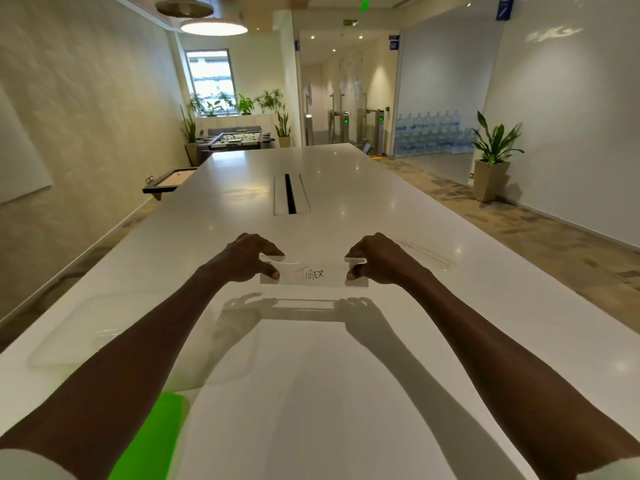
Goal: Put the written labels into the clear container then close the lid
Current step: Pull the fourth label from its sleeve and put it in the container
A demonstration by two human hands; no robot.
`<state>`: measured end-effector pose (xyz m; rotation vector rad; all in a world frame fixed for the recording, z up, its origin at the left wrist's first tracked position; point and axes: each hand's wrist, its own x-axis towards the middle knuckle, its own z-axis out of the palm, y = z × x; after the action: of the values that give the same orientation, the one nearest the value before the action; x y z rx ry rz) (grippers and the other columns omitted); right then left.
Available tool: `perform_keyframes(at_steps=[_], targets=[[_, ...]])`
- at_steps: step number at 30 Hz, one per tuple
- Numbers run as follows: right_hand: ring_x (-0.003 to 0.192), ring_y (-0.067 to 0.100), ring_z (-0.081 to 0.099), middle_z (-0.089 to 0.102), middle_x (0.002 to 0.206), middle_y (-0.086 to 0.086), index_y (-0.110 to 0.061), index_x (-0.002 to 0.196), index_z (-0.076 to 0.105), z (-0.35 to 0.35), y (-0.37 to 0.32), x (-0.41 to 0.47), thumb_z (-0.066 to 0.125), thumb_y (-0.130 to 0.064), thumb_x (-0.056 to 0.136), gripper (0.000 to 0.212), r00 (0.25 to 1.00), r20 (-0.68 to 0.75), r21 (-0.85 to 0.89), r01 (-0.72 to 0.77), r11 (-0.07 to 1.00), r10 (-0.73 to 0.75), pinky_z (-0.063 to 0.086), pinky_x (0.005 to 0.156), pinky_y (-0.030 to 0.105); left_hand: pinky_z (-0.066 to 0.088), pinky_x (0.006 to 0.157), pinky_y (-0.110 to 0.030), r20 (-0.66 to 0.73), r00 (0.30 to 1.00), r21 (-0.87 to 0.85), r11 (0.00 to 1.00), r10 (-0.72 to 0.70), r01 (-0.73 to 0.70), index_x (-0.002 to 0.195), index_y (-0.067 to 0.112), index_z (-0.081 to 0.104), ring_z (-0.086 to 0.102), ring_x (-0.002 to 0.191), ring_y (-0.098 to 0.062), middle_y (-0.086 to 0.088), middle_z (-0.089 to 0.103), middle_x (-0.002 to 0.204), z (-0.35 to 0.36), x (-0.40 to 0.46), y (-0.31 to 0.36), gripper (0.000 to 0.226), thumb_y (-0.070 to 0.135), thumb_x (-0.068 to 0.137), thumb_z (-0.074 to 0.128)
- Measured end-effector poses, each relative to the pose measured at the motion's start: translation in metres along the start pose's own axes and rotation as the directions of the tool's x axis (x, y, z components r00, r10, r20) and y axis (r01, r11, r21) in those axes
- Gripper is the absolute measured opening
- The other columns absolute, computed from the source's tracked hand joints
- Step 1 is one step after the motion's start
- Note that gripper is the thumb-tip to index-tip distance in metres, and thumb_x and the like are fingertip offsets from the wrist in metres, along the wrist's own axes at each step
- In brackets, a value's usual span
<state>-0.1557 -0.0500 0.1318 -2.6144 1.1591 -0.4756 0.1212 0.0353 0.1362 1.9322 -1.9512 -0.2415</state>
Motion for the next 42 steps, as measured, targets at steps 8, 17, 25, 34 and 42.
perform_keyframes(at_steps=[8, 17, 25, 34, 42], targets=[[0.087, 0.031, 0.064, 0.073, 0.094, 0.011, -0.012, 0.098, 0.076, 0.027, -0.080, 0.016, 0.080, -0.022, 0.073, 0.027, 0.997, 0.034, 0.019, 0.065, 0.998, -0.066, 0.053, 0.075, 0.038, 0.049, 0.086, -0.022, -0.036, 0.998, -0.014, 0.999, -0.043, 0.043, 0.111, 0.013, 0.071, 0.065, 0.097, -0.016, -0.005, 0.072, 0.113, -0.041, -0.061, -0.064, 0.046, 0.023, 0.069, 0.084], [0.096, 0.029, 0.065, 0.072, 0.109, 0.010, -0.015, 0.114, 0.072, 0.056, -0.159, 0.028, 0.080, -0.025, 0.075, 0.041, 0.989, 0.032, 0.011, 0.142, 0.990, -0.142, 0.056, 0.082, 0.042, 0.044, 0.088, -0.026, -0.104, 0.988, 0.006, 0.994, -0.110, 0.112, 0.111, 0.016, 0.071, 0.061, 0.097, -0.014, -0.002, 0.072, 0.112, -0.072, -0.117, -0.124, 0.046, 0.022, 0.068, 0.084], [0.094, 0.028, 0.066, 0.073, 0.103, 0.009, -0.015, 0.110, 0.074, 0.080, -0.216, 0.036, 0.077, -0.025, 0.077, 0.034, 0.978, 0.038, 0.011, 0.207, 0.978, -0.207, 0.056, 0.081, 0.043, 0.045, 0.092, -0.031, -0.117, 0.981, 0.036, 0.987, -0.154, 0.160, 0.114, 0.016, 0.070, 0.062, 0.105, -0.022, -0.003, 0.071, 0.115, -0.094, -0.156, -0.170, 0.048, 0.024, 0.069, 0.083], [0.099, 0.027, 0.066, 0.072, 0.108, 0.010, -0.013, 0.115, 0.072, 0.106, -0.258, 0.049, 0.077, -0.026, 0.078, 0.039, 0.970, 0.083, 0.008, 0.229, 0.973, -0.229, 0.056, 0.086, 0.043, 0.038, 0.094, -0.025, -0.108, 0.962, 0.000, 0.967, -0.252, 0.253, 0.117, 0.014, 0.068, 0.059, 0.116, -0.021, -0.006, 0.068, 0.123, -0.102, -0.180, -0.210, 0.050, 0.017, 0.069, 0.083], [0.098, 0.028, 0.065, 0.072, 0.105, 0.011, -0.009, 0.110, 0.073, 0.127, -0.268, 0.060, 0.078, -0.024, 0.078, 0.036, 0.960, 0.157, -0.028, 0.240, 0.970, -0.233, 0.055, 0.085, 0.042, 0.037, 0.095, -0.024, -0.087, 0.954, -0.009, 0.957, -0.288, 0.289, 0.116, 0.015, 0.070, 0.058, 0.118, -0.022, -0.006, 0.069, 0.121, -0.095, -0.179, -0.230, 0.052, 0.017, 0.066, 0.086]])
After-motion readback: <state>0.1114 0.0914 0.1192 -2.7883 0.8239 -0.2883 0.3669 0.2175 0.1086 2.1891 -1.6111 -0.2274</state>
